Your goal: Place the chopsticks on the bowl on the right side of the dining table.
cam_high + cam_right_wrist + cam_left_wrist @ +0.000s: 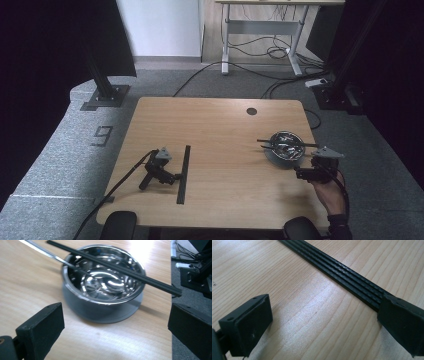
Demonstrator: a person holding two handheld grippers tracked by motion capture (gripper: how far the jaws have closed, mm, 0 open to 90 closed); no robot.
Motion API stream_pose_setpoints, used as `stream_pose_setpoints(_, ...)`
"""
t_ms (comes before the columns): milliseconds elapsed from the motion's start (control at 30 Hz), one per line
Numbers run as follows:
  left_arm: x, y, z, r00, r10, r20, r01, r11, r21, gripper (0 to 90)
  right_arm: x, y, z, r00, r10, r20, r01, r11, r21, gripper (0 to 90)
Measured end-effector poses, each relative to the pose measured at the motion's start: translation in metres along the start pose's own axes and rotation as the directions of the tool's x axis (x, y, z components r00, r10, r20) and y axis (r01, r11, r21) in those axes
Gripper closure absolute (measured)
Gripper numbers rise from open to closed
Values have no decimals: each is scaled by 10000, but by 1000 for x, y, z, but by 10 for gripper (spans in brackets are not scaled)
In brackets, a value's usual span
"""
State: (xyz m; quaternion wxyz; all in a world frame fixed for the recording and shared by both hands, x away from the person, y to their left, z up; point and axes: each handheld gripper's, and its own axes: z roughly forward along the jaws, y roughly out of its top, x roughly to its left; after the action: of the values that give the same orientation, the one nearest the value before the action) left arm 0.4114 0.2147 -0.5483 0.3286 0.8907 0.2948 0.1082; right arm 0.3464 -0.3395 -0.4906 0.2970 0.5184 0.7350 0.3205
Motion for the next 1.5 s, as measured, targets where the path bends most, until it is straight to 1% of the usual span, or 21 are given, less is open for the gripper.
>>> stream_pose_setpoints(133,0,0,0,10000,0,0,0,10000,0,0,11,0,-9,9997,-205,-146,206,9998,54,0)
stream_pose_setpoints(300,0,0,0,10000,-4,0,4,10000,-1,0,25,2,-17,9974,-454,-552,459,9989,65,0)
stream_pose_setpoints(500,0,0,0,10000,16,-2,-16,10000,-2,0,45,9,-17,9915,-728,-1078,732,9973,3,0)
stream_pose_setpoints(600,0,0,0,10000,14,-2,-14,10000,-4,0,54,14,-15,9871,-766,-1406,769,9970,-33,0)
stream_pose_setpoints(667,0,0,0,10000,18,-3,-18,10000,-2,0,61,17,-11,9830,-842,-1629,850,9964,-21,0)
stream_pose_setpoints(733,0,0,0,10000,17,-1,-17,10000,-2,0,67,20,-8,9802,-939,-1742,948,9955,-28,0)
stream_pose_setpoints(833,0,0,0,10000,15,-1,-15,10000,-8,0,77,25,-1,9730,-1069,-2045,1087,9941,-26,0)
stream_pose_setpoints(967,0,0,0,10000,0,0,0,10000,-3,0,89,28,8,9644,-1277,-2314,1312,9914,-5,0)
stream_pose_setpoints(1033,0,0,0,10000,-1,0,1,10000,-2,0,96,30,14,9610,-1447,-2356,1481,9890,-35,0)
stream_pose_setpoints(1100,0,0,0,10000,0,-2,0,10000,-1,0,101,31,20,9580,-1457,-2471,1500,9887,-16,0)
stream_pose_setpoints(1167,0,0,0,10000,-2,-1,2,10000,-2,0,106,31,26,9557,-1444,-2565,1494,9888,1,0)
stream_pose_setpoints(1267,0,0,0,10000,2,0,-2,10000,-2,0,114,30,36,9519,-1530,-2655,1613,9869,96,0)
stream_pose_setpoints(1333,0,0,0,10000,2,-1,-2,10000,0,0,118,29,43,9504,-1481,-2734,1594,9870,197,0)
stream_pose_setpoints(1400,0,0,0,10000,1,1,-1,10000,-2,0,121,26,49,9492,-1462,-2788,1603,9867,282,0)
stream_pose_setpoints(1500,0,0,0,10000,1,-1,-1,10000,0,0,124,22,57,9453,-1578,-2856,1758,9837,385,0)
